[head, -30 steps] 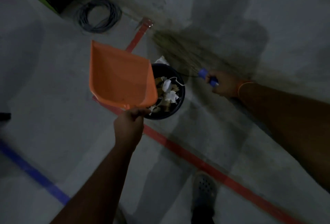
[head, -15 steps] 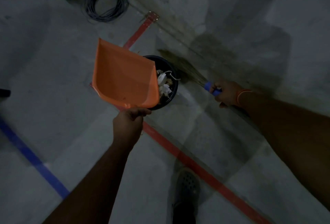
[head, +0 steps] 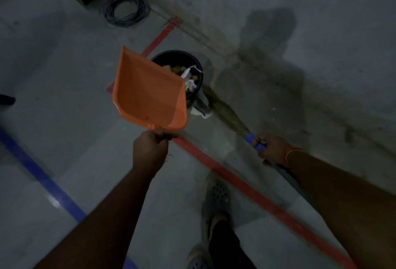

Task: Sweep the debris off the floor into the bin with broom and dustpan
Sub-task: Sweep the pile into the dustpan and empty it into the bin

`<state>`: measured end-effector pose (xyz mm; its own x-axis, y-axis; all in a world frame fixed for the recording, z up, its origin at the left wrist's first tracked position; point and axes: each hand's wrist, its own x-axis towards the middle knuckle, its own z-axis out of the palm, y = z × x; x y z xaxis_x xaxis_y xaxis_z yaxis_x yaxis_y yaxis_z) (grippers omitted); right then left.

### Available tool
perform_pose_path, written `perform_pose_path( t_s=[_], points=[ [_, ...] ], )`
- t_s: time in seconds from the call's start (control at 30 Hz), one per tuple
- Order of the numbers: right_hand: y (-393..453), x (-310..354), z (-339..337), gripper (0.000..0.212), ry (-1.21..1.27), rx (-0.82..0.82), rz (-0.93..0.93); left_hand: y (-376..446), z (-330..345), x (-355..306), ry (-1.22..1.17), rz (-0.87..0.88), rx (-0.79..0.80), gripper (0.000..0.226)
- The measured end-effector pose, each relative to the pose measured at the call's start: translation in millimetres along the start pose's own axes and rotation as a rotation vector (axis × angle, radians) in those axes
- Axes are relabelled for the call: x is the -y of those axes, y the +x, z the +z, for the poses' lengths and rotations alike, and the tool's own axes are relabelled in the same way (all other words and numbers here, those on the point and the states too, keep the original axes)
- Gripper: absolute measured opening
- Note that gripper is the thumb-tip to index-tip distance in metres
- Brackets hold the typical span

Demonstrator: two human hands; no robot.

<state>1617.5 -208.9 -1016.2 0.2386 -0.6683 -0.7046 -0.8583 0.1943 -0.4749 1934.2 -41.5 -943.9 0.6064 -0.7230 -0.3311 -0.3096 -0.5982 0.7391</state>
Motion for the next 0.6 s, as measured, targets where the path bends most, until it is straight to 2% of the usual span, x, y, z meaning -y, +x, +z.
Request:
perform_pose_path(
  t_s=[0.23, 0.3, 0.4, 0.6],
  points=[
    [-95, -51, 79, 0.030, -0.040, 0.001, -0.040, -102, -6, 63, -0.003, -0.028, -0.052, 0.044],
    [-118, -60, 102, 0.025, 0.067, 0.048, 0.000, -133, -7, 82, 0.007, -0.040, -0.059, 0.044],
    [-150, -76, 139, 0.032, 0.144, 0.103, 0.026, -185, -10, 110, 0.034, -0.092, -0.095, 0.042],
    [-204, -112, 203, 0.032, 0.101, 0.194, -0.017, -293, -4, 163, 0.050, -0.158, -0.134, 0.038]
  ],
)
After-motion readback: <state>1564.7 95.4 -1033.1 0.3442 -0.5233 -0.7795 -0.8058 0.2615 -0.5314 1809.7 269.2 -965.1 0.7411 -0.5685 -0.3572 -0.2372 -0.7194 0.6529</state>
